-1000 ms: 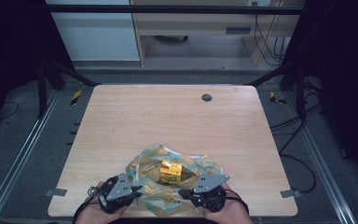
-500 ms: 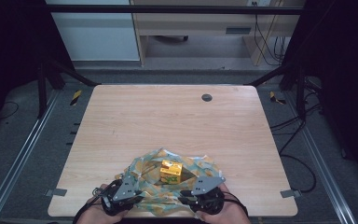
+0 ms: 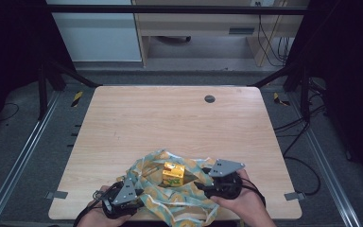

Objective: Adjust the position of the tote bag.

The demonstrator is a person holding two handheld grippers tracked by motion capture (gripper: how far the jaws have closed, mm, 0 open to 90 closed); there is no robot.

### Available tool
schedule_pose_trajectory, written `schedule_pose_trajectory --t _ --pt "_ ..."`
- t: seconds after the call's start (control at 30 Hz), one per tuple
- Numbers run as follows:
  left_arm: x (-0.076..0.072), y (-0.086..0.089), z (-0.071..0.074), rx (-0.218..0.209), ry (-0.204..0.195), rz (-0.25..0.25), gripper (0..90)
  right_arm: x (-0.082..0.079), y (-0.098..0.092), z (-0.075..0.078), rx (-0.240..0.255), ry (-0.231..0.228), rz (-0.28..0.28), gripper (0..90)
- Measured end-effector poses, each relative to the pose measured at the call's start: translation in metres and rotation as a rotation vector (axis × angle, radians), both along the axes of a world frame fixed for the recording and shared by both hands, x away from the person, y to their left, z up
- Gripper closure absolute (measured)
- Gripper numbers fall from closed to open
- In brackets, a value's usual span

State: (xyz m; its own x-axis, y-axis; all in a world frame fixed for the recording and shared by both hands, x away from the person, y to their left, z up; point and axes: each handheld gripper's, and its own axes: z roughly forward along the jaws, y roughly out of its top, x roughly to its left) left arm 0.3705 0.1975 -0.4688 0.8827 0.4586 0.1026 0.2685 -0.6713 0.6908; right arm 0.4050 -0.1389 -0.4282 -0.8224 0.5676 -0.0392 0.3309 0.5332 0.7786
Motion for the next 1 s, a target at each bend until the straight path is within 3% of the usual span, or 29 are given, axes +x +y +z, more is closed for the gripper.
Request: schedule_pose_trajectory --t 0.03,0.13,0.27,0.3,0.33,0.4,0.43,0.47,0.67,0.83,1.0 --pt "0.000 0.001 0.001 -0.007 0.002 0.009 54.1 0.010 0.006 -0.005 -0.016 0.017 -0.005 41.5" --pt "0.000 0.002 0.003 -0.015 0.002 0.009 50.6 0.020 0.014 -0.013 -0.053 0.030 -0.006 40.6" --pt "-0.001 0.002 0.005 -0.031 0.000 0.009 48.4 0.026 0.019 -0.019 -0.082 0.051 -0.012 49.5" --pt "-0.001 0.002 0.005 -0.033 0.002 0.006 47.9 0.030 0.020 -0.021 -0.087 0.063 -0.014 63.3" --pt "-0.002 0.002 0.005 -0.033 0.000 0.005 47.2 0.032 0.020 -0.022 -0.092 0.060 -0.011 71.0" --pt "-0.002 0.002 0.005 -0.032 0.002 0.004 46.6 0.033 0.020 -0.022 -0.089 0.063 -0.018 76.2" --pt "-0.003 0.002 0.006 -0.038 0.001 0.001 46.2 0.035 0.019 -0.022 -0.076 0.064 -0.024 86.4" --pt "-0.004 0.003 0.007 -0.036 0.000 -0.002 45.6 0.036 0.018 -0.022 -0.068 0.066 -0.032 89.1" --pt "-0.006 0.006 0.009 -0.056 0.009 0.000 39.4 0.038 0.014 -0.018 -0.033 0.055 -0.048 90.0" --pt "-0.007 0.005 0.012 -0.088 0.012 0.000 27.8 0.038 0.011 -0.015 0.005 0.038 -0.054 90.0" --pt "-0.009 0.008 0.016 -0.095 0.012 -0.008 24.0 0.038 0.007 -0.014 0.026 0.039 -0.058 90.0"
